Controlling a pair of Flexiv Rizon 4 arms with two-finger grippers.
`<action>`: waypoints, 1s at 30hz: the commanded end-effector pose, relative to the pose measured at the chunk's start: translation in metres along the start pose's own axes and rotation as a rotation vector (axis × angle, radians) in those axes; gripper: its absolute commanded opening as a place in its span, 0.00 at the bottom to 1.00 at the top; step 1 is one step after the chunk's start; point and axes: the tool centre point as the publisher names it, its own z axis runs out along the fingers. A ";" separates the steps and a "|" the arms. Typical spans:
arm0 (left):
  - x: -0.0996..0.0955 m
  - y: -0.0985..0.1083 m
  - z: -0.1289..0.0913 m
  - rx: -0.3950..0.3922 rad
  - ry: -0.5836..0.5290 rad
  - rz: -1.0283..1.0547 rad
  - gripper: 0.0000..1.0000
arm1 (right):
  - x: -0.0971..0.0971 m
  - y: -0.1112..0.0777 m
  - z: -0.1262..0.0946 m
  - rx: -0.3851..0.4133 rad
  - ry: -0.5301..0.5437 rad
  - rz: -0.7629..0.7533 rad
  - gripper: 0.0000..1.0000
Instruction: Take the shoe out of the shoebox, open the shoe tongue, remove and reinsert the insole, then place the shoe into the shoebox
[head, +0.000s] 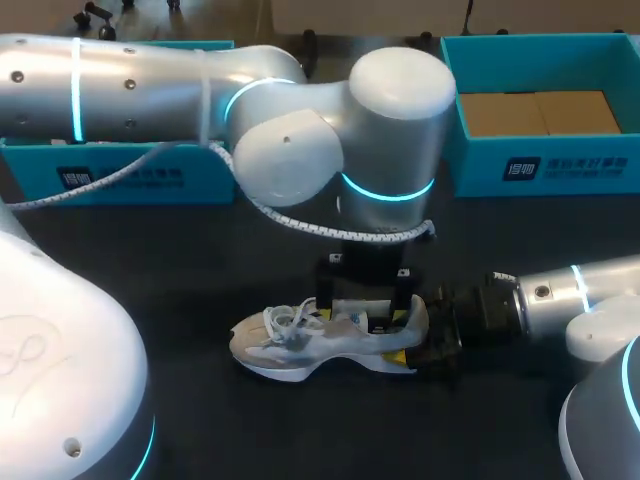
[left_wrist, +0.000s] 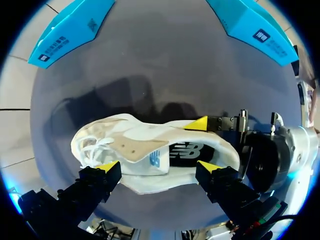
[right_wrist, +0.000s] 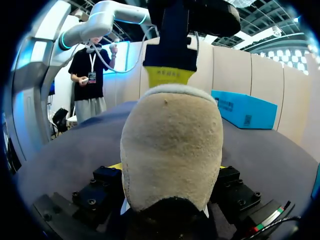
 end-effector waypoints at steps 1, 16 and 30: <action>0.008 -0.004 0.005 -0.003 -0.233 -0.632 1.00 | -0.001 -0.003 0.003 0.004 0.001 0.001 0.00; 0.009 -0.006 0.019 0.045 -0.371 -0.631 1.00 | -0.001 -0.003 0.003 0.004 0.001 0.001 0.00; -0.007 -0.002 0.026 0.035 -0.433 -0.654 1.00 | -0.001 -0.003 0.003 0.004 0.001 0.001 0.00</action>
